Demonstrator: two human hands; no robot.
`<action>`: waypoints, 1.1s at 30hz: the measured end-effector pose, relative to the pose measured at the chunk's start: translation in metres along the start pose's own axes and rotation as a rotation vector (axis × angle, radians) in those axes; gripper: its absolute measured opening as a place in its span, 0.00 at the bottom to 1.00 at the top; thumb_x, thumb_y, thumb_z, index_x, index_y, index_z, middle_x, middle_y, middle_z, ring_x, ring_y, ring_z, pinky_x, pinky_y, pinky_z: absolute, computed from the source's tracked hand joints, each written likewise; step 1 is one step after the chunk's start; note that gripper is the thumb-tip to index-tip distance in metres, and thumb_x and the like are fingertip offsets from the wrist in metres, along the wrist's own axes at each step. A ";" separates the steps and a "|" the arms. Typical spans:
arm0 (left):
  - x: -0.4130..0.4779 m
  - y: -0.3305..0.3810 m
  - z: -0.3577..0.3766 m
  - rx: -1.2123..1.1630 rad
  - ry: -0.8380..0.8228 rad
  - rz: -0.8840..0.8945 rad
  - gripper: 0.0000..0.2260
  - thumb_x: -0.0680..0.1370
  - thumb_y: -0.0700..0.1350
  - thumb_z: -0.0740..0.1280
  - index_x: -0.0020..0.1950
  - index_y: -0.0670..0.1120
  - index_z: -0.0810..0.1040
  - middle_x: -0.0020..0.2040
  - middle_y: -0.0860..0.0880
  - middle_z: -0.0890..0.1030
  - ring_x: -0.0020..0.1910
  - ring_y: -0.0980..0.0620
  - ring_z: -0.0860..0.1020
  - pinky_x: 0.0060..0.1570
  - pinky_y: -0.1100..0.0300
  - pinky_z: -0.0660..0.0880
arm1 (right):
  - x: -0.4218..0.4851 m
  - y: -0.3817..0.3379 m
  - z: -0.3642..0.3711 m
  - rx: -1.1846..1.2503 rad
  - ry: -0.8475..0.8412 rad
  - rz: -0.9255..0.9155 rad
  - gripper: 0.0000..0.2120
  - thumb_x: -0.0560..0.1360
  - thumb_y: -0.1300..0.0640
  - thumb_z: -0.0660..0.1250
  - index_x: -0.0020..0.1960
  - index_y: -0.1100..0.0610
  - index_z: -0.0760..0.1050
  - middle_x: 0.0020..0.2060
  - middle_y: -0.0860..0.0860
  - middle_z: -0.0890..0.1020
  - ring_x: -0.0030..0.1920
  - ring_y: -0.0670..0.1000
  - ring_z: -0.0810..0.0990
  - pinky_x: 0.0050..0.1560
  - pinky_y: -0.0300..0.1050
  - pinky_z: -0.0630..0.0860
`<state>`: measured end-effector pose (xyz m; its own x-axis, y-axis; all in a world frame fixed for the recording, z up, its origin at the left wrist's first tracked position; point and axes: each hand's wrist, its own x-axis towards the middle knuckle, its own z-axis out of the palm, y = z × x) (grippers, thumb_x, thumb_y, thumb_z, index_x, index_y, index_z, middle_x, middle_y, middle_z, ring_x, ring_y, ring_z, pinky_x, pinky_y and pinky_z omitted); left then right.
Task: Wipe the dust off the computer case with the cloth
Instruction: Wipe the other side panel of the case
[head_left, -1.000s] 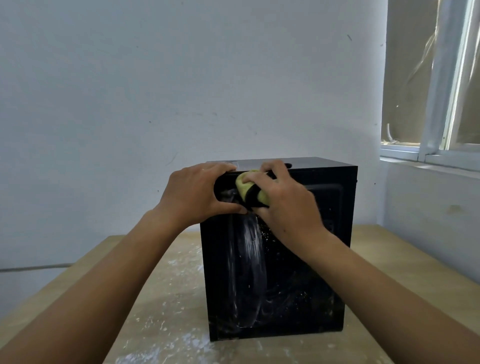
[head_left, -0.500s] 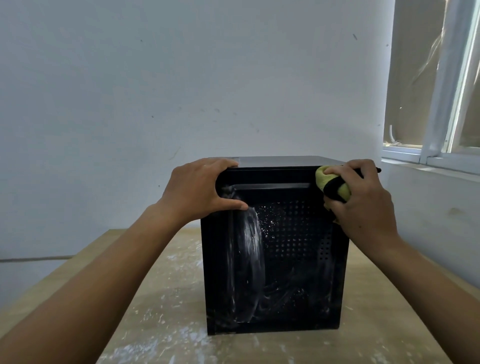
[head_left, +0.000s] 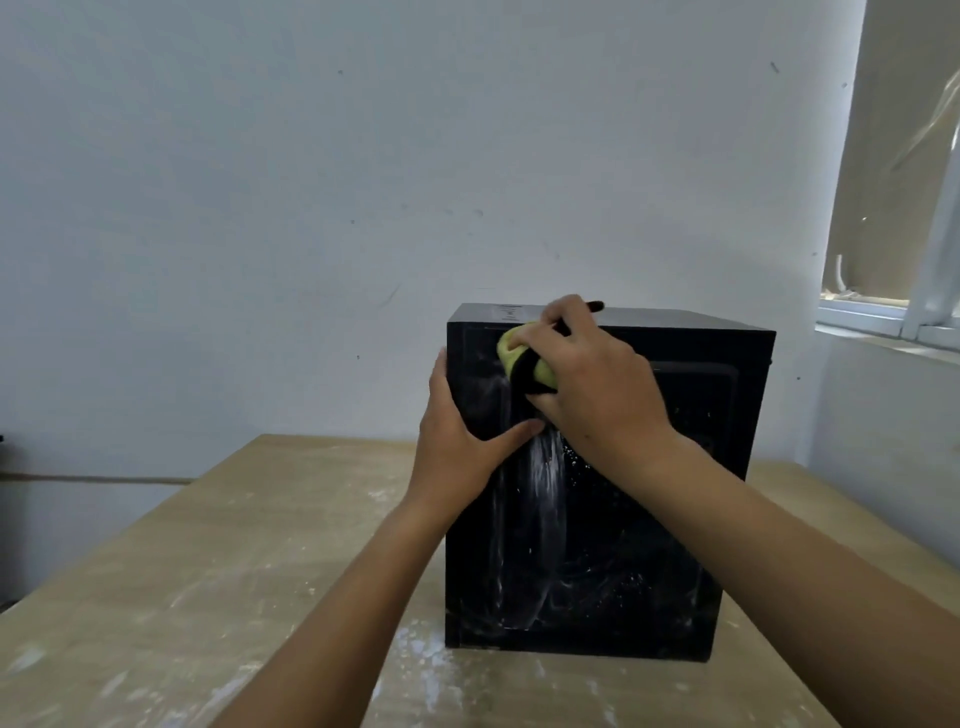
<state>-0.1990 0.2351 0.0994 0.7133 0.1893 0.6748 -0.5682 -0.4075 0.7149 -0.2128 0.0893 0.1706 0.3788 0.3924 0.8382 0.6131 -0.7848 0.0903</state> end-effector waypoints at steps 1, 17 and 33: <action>-0.002 0.001 0.002 -0.032 0.018 -0.012 0.45 0.65 0.53 0.81 0.75 0.52 0.60 0.63 0.61 0.75 0.60 0.68 0.74 0.55 0.70 0.74 | 0.003 -0.005 0.003 -0.008 -0.007 -0.020 0.20 0.63 0.59 0.79 0.53 0.55 0.79 0.52 0.53 0.75 0.38 0.55 0.79 0.28 0.40 0.67; -0.014 -0.014 0.000 -0.078 -0.026 -0.022 0.40 0.65 0.48 0.81 0.72 0.54 0.65 0.60 0.62 0.76 0.59 0.66 0.75 0.52 0.71 0.74 | 0.002 -0.019 0.009 -0.052 -0.080 -0.058 0.21 0.67 0.58 0.76 0.59 0.54 0.76 0.56 0.53 0.73 0.44 0.55 0.79 0.33 0.42 0.68; -0.039 -0.035 0.009 -0.088 -0.001 -0.111 0.38 0.64 0.53 0.81 0.68 0.54 0.66 0.58 0.59 0.78 0.55 0.62 0.78 0.49 0.67 0.77 | 0.001 -0.036 0.038 -0.163 -0.156 -0.279 0.14 0.65 0.66 0.74 0.49 0.58 0.79 0.50 0.55 0.76 0.34 0.54 0.75 0.20 0.41 0.67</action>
<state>-0.2034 0.2339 0.0465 0.7741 0.2282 0.5905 -0.5196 -0.3039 0.7985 -0.2081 0.1360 0.1483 0.3217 0.6611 0.6779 0.5936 -0.6986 0.3995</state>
